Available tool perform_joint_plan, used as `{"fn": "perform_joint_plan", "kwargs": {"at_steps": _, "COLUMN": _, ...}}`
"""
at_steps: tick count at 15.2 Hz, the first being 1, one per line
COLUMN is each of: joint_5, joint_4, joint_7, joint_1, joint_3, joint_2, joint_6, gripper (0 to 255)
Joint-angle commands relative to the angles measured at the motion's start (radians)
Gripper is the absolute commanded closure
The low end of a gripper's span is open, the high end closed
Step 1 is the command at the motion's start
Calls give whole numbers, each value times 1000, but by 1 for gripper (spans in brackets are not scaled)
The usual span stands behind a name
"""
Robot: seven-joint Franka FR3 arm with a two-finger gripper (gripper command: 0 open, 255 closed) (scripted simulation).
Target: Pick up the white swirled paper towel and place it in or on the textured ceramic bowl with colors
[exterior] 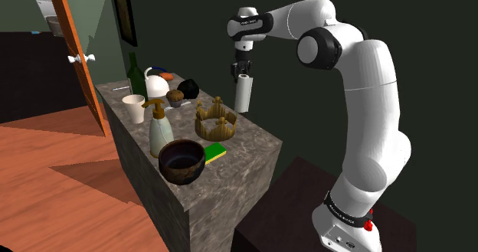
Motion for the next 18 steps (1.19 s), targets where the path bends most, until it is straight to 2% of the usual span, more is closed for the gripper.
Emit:
{"fn": "perform_joint_plan", "kwargs": {"at_steps": 1, "joint_5": 0, "joint_4": 26, "joint_7": 1, "joint_1": -1, "joint_3": 0, "joint_2": 0, "joint_6": -26, "gripper": 255}}
{"fn": "perform_joint_plan", "kwargs": {"at_steps": 10, "joint_5": 0, "joint_4": 163, "joint_7": 2, "joint_1": -10, "joint_3": -1, "joint_2": 10, "joint_6": -153, "gripper": 255}}
{"fn": "perform_joint_plan", "kwargs": {"at_steps": 18, "joint_5": 6, "joint_4": 340, "joint_7": 3, "joint_1": -25, "joint_3": 0, "joint_2": 51, "joint_6": -288, "gripper": 255}}
